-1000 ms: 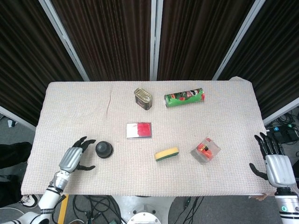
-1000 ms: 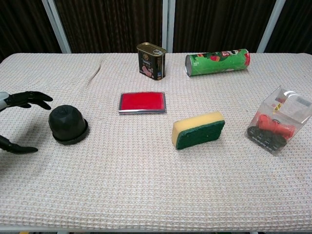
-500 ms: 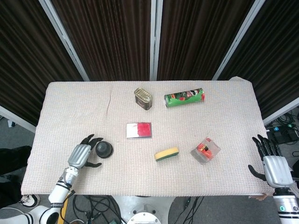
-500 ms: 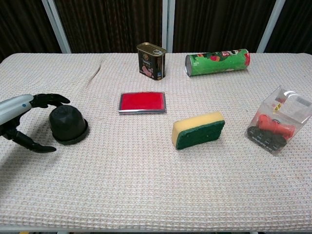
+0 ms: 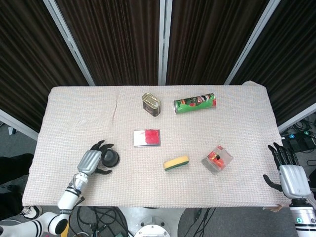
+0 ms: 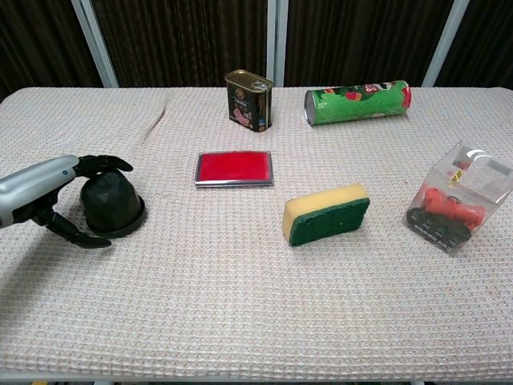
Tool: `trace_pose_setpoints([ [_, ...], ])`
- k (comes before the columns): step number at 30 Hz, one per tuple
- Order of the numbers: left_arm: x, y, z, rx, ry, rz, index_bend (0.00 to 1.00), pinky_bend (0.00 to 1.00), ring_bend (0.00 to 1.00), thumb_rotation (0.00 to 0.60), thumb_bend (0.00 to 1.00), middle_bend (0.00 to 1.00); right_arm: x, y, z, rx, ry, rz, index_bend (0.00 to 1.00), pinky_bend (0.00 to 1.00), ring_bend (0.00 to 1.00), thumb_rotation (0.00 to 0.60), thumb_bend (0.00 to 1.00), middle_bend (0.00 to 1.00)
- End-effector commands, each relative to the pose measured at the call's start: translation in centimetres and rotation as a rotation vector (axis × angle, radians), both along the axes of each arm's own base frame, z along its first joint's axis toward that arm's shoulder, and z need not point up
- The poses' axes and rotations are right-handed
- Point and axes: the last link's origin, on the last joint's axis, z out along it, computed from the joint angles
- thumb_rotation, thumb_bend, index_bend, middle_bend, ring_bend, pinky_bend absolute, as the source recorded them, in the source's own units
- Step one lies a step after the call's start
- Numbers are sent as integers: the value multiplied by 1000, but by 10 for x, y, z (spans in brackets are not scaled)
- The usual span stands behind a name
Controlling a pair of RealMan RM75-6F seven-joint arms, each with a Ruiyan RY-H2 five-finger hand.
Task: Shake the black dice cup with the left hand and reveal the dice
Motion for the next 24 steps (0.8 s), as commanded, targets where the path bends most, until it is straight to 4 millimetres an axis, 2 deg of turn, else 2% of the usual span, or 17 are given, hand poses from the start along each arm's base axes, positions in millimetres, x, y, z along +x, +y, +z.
trace_pose_setpoints([
  [1,0,1,-1,1,1,-5,145,126,25,600,23,203,0,0,0,-1,0,0,0,0,0,600,151,0],
  [24,-1,10,-5,-9,14,7,160,126,25,600,30,247,-7,0,1,0,-4,-21,0,0,0,600,151,0],
])
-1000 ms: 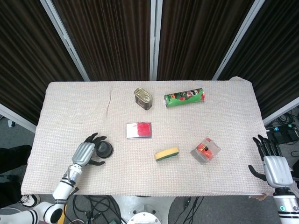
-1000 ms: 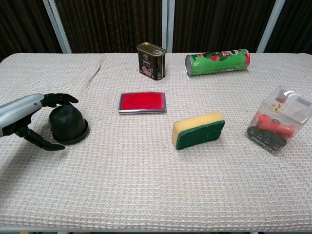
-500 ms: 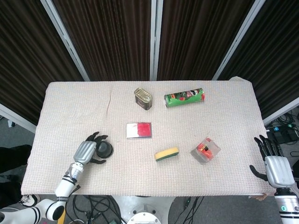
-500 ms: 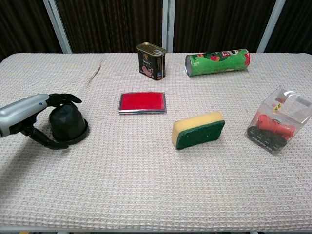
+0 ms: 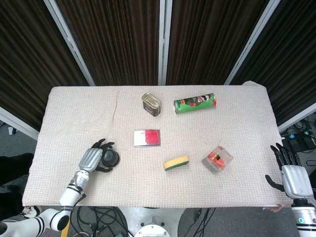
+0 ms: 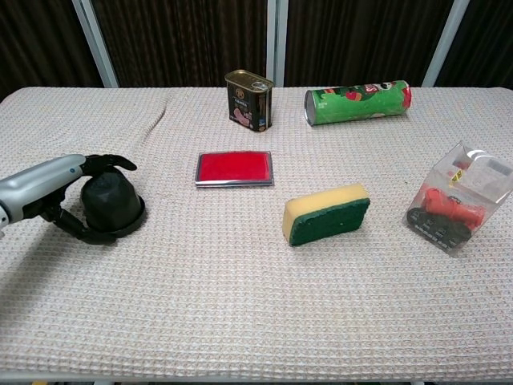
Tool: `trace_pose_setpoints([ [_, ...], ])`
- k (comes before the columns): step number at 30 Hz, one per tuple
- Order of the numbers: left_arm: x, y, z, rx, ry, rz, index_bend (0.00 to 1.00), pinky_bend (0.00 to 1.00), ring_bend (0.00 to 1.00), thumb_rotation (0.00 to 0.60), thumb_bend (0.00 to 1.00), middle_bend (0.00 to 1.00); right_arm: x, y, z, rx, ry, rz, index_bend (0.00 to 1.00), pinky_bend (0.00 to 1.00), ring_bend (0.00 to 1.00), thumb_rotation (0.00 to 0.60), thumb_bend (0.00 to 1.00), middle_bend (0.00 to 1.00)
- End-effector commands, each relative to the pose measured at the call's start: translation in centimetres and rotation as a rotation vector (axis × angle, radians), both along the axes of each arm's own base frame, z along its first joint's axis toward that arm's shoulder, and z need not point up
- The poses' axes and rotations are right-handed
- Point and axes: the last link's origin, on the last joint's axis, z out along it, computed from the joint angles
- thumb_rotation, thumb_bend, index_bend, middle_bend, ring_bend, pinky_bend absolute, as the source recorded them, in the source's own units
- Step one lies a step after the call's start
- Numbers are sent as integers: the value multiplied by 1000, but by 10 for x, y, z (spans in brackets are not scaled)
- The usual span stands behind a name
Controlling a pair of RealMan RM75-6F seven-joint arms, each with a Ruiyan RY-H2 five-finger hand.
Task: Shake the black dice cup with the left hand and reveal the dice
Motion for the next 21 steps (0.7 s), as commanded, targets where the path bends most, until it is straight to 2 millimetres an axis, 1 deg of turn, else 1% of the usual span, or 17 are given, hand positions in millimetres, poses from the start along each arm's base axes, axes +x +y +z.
trace_pose_setpoints([
  [1,0,0,0,-3,-2,1,162,126,25,600,30,247,0,0,0,0,-1,0,0,0,0,600,151,0],
  [18,5,1,-3,-7,9,-18,180,126,27,600,81,298,-3,0,0,0,1,-10,0,0,0,600,149,0],
  [21,5,2,-3,7,3,-15,186,127,59,600,99,318,-3,0,1,-1,1,-11,0,0,0,600,149,0],
])
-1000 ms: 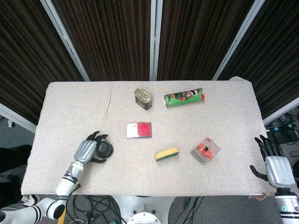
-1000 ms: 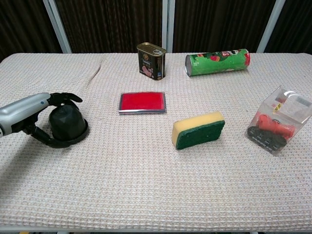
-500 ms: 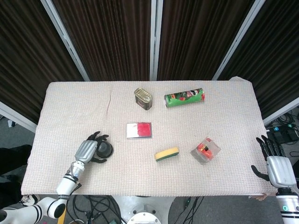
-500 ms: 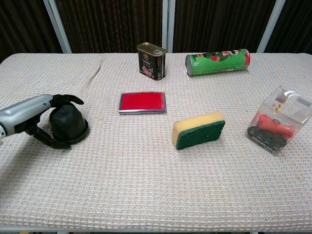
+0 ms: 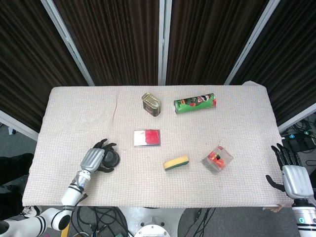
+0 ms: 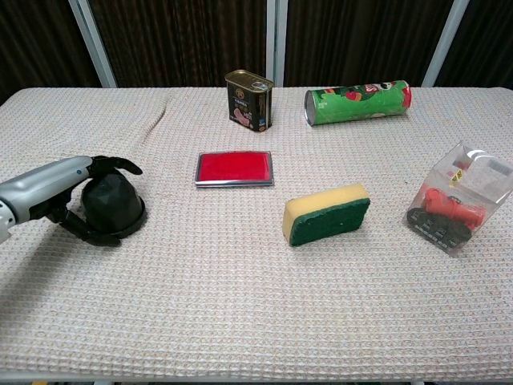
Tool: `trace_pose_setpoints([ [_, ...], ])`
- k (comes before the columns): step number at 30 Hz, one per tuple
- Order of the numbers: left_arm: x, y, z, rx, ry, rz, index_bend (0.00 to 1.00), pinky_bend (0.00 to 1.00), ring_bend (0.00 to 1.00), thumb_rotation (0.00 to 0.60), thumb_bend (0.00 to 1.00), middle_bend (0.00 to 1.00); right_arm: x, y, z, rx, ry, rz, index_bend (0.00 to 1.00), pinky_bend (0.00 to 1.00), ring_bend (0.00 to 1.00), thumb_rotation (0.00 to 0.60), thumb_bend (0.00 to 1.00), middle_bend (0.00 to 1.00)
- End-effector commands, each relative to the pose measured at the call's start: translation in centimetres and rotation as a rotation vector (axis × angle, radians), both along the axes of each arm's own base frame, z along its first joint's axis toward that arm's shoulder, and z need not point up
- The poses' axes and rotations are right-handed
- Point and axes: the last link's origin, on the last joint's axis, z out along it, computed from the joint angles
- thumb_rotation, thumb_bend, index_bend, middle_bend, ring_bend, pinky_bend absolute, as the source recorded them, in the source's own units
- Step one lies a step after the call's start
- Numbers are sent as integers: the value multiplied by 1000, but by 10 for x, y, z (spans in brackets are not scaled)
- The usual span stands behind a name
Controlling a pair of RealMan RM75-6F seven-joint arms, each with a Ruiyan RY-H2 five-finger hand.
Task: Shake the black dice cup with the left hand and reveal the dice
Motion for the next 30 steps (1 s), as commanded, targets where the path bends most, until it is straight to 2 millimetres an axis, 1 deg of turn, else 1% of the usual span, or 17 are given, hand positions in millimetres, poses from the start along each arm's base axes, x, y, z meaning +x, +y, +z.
trace_pose_setpoints([
  [1,0,0,0,9,-5,1,186,127,68,600,108,324,0,0,0,1,0,-1,0,0,0,600,149,0],
  [7,0,1,1,19,-10,5,206,129,96,600,159,366,-1,0,-1,4,-1,-5,0,0,0,600,149,0],
  [10,0,1,0,10,-7,10,209,136,131,600,174,394,-1,0,0,2,-2,-5,0,0,0,600,149,0],
  [13,1,1,2,8,-1,6,213,169,171,600,200,422,-2,0,0,2,-2,-6,0,0,0,600,149,0],
  [16,4,3,7,22,4,-6,225,230,201,600,226,449,-2,0,0,2,-3,-8,0,0,0,600,149,0],
  [20,8,7,18,59,-3,-15,241,250,244,600,249,508,-2,-1,0,1,-4,-9,0,0,0,600,149,0],
  [22,9,8,24,79,-7,-20,271,253,262,600,260,528,-3,-1,0,3,-4,-11,0,0,0,600,149,0],
  [26,12,9,36,98,-21,-23,368,272,288,600,270,537,-4,-1,-1,6,-5,-12,0,0,0,600,149,0],
  [30,14,10,45,103,-38,-12,461,318,305,600,281,545,-4,-2,-2,9,-7,-15,0,0,0,600,149,0],
])
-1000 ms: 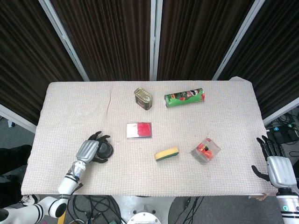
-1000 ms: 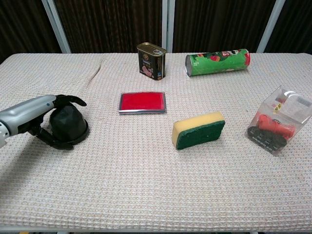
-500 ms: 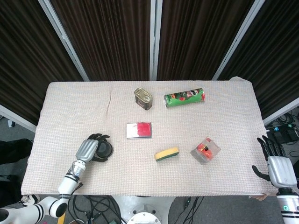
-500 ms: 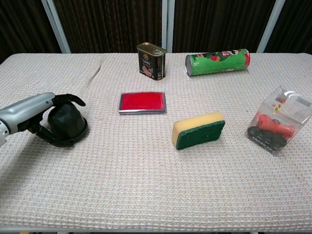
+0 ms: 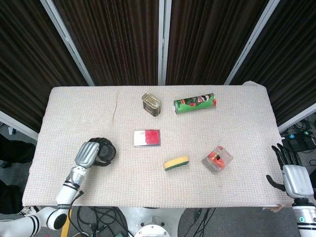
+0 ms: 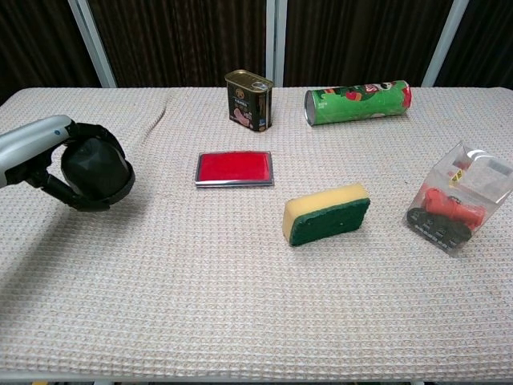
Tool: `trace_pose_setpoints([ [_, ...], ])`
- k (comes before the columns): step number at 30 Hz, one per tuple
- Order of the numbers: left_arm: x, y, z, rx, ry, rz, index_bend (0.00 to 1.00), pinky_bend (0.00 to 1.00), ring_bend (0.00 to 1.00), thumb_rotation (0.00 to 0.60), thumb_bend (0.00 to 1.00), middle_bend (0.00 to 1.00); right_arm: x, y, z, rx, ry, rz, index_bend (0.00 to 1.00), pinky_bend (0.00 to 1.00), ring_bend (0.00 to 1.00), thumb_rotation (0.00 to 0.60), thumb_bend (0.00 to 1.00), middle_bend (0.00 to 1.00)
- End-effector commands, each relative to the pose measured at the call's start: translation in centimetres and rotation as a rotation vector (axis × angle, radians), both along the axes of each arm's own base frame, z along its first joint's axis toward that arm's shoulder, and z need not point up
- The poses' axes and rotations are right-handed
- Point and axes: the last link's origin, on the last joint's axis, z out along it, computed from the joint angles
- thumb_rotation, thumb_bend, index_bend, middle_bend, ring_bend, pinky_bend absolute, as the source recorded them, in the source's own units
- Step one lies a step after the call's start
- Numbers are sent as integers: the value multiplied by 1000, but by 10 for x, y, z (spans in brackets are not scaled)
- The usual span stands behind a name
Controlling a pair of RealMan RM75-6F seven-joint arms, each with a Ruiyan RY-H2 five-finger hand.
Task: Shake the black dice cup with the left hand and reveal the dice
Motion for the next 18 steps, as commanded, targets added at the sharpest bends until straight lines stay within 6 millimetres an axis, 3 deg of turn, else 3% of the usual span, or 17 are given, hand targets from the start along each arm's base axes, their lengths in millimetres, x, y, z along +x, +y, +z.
trace_pose_setpoints([
  [1,1,2,10,11,-7,7,475,327,308,600,284,548,0,0,0,1,-1,-1,0,0,0,600,149,0],
  [9,14,13,37,47,-26,-10,542,340,330,600,309,576,-1,0,2,-8,-5,-3,0,0,0,600,149,0],
  [18,64,41,104,220,-24,-138,602,340,341,600,319,588,-3,0,4,-15,-10,-2,0,0,0,600,150,0],
])
